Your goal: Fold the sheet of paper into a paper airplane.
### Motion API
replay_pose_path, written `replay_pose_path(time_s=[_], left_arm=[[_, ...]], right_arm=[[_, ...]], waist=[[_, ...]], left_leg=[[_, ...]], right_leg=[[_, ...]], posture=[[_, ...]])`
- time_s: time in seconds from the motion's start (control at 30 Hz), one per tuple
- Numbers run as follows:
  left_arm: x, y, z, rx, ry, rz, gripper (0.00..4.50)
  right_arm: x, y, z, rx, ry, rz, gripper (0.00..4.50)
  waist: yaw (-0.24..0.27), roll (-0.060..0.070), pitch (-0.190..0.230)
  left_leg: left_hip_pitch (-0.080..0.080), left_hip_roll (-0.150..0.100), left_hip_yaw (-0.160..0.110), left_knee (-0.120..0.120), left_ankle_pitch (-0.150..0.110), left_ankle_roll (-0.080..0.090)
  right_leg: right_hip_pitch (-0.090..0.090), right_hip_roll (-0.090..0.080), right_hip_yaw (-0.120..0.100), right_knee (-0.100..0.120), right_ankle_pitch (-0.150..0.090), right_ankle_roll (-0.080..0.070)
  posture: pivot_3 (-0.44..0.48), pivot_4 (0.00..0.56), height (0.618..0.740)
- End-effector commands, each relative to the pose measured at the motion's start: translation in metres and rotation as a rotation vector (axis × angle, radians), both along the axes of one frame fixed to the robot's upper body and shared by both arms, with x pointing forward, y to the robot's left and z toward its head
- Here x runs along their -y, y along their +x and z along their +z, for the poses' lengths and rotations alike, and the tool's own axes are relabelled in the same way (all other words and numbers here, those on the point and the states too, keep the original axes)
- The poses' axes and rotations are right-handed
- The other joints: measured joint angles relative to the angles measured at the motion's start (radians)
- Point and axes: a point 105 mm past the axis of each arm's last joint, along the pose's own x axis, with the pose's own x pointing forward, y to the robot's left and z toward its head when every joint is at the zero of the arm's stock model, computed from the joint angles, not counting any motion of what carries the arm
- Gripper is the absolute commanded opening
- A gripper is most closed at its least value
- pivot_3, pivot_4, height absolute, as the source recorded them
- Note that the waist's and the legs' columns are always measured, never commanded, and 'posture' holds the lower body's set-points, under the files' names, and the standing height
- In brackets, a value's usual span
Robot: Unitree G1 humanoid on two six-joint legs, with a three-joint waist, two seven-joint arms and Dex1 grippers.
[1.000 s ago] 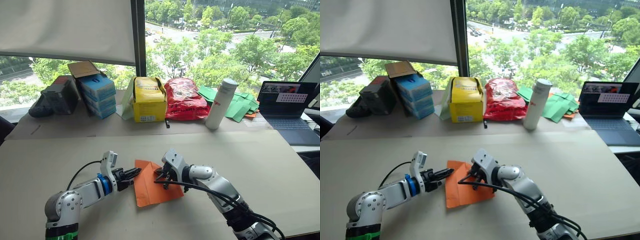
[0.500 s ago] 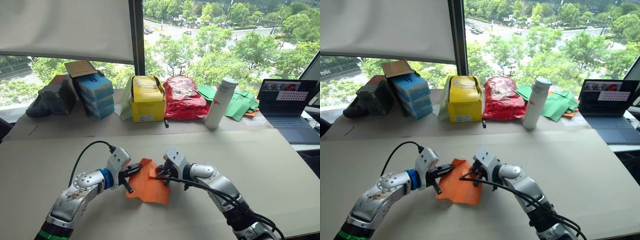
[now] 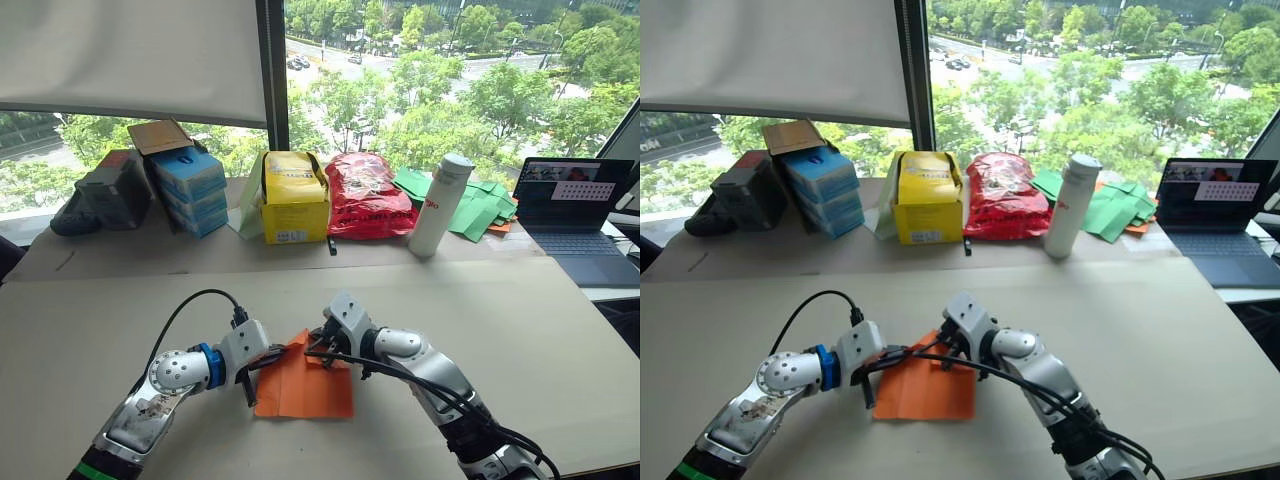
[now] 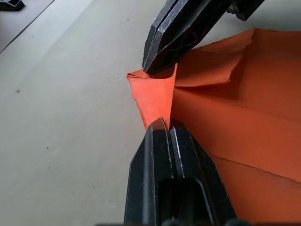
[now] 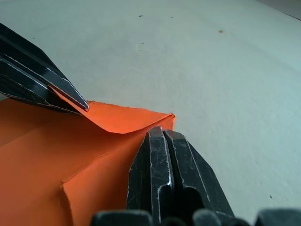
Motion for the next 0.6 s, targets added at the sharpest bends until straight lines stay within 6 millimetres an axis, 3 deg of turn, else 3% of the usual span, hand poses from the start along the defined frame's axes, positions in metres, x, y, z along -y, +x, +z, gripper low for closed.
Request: replay_pose_path(time_s=[0.03, 0.27, 0.43, 0.6], left_arm=[[0.001, -0.004, 0.005, 0.063, 0.083, -0.082, 0.02], [0.006, -0.009, -0.005, 0.077, 0.142, -0.128, 0.02], [0.004, -0.007, -0.006, 0.085, 0.164, -0.121, 0.02], [0.005, -0.007, -0.007, 0.089, 0.167, -0.125, 0.02]], right_arm=[[-0.004, -0.002, 0.003, 0.013, 0.006, 0.01, 0.0], [-0.004, 0.002, 0.011, 0.056, 0.032, -0.022, 0.0], [-0.018, -0.009, 0.028, 0.19, 0.078, 0.068, 0.0], [-0.023, -0.015, 0.007, 0.176, -0.001, 0.099, 0.0]], waist=[[0.0, 0.0, 0.0], [0.0, 0.0, 0.0], [0.0, 0.0, 0.0], [0.001, 0.0, 0.0]], left_leg=[[0.0, 0.0, 0.0, 0.0, 0.0, 0.0], [0.0, 0.0, 0.002, 0.0, 0.0, 0.0], [0.001, 0.0, 0.002, 0.0, 0.0, 0.0], [0.003, 0.0, 0.002, 0.001, 0.0, 0.0]], right_leg=[[0.0, 0.0, -0.001, 0.0, 0.0, 0.0], [0.0, 0.005, -0.002, 0.001, 0.0, 0.001], [0.0, 0.008, -0.002, 0.001, 0.0, 0.001], [0.003, 0.009, -0.001, 0.001, 0.0, 0.001]], posture=[[0.0, 0.15, 0.74], [0.0, 0.15, 0.74], [0.0, 0.15, 0.74], [0.0, 0.15, 0.74]])
